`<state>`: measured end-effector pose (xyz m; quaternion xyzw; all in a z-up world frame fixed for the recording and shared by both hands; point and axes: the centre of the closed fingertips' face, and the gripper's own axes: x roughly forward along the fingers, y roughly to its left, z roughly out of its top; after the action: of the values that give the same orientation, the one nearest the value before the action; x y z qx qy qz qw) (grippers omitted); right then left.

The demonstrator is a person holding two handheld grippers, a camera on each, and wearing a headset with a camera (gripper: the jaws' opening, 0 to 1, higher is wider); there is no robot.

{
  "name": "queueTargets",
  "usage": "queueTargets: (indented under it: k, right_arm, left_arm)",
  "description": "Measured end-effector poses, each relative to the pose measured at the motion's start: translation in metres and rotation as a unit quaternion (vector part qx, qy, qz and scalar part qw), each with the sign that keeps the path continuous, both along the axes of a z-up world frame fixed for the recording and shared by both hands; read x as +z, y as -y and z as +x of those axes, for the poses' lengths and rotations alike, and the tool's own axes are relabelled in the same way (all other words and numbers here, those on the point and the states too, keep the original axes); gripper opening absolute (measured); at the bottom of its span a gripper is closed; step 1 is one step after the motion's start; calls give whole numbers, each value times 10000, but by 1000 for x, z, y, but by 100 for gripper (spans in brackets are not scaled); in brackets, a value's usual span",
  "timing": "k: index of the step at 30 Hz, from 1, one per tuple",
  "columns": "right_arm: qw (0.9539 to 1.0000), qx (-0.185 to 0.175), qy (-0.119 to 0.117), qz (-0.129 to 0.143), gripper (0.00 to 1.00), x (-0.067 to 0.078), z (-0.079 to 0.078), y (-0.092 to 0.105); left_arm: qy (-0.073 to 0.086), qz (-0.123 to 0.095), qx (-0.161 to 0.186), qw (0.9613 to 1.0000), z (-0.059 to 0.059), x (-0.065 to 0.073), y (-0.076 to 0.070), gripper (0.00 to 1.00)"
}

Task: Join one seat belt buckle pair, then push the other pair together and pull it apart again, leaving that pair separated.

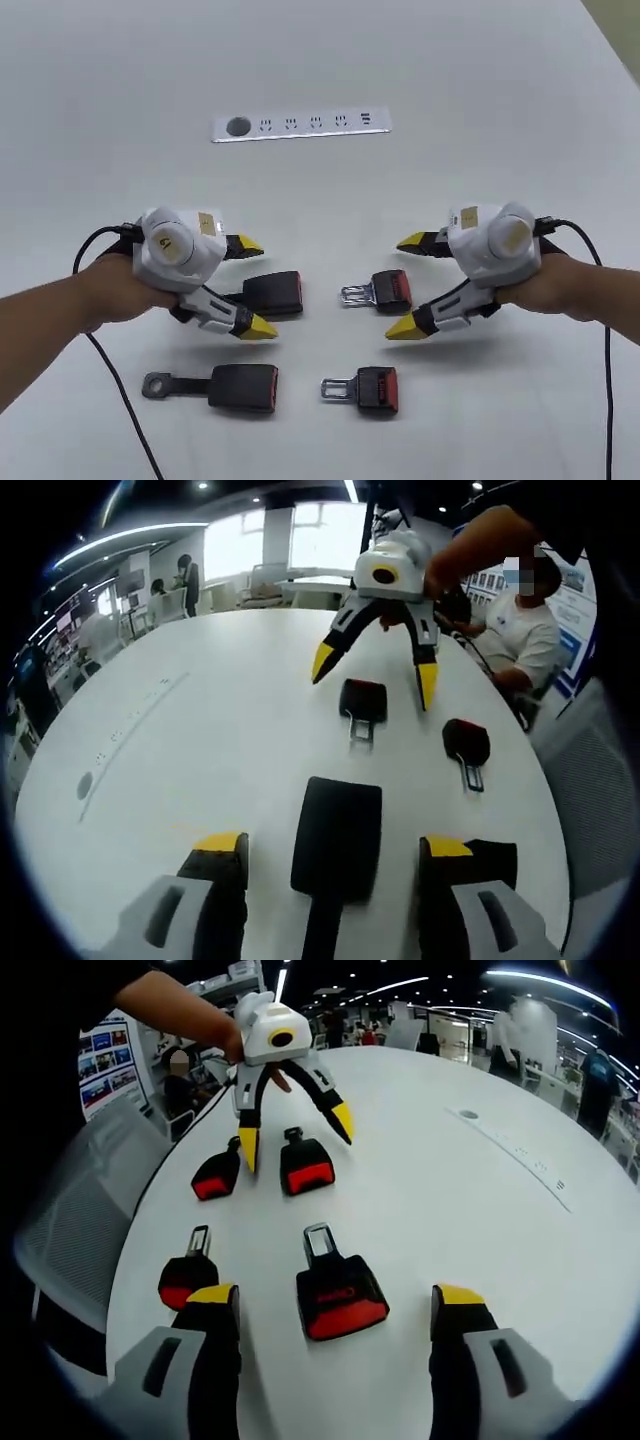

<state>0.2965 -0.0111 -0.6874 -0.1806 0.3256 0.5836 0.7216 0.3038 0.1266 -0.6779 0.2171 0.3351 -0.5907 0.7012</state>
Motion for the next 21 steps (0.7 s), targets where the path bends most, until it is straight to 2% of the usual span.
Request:
queueTargets:
  k: [1,2,3,4,5,7,9,16,17,21]
  right_arm:
    - [10000,22,-8,-27,75,1,-1,1]
    - [9997,190,52,-146,74,-2,-6,2]
    - [9995,243,74,-188,66,-3,-7,3]
    - [9992,286,123,-243,65,-4,-7,3]
    - [9991,301,140,-254,63,-4,-8,3]
    - [9991,311,127,-244,60,-5,-8,3]
    - [9990,323,172,-273,54,-4,-7,4]
    - [9980,341,386,-374,36,-6,-2,5]
    - [9977,385,437,-354,35,-5,-1,5]
    - [9978,402,373,-372,34,-6,1,6]
  left_arm:
    - [-3,18,-33,10000,-1,-1,0,67]
    - [-136,86,-167,9997,-8,-8,-1,50]
    - [-118,129,-197,9997,-8,-14,-3,50]
    - [33,115,-342,9993,-7,-16,-3,49]
    - [-18,159,-230,9996,-8,-16,-6,47]
    - [72,138,-241,9996,-5,-14,-5,42]
    - [207,218,-281,9992,0,-13,-6,37]
    - [200,251,-580,9978,-4,-13,-3,34]
    - [200,267,-619,9975,-4,-13,-3,34]
    - [203,289,-728,9967,-5,-13,0,34]
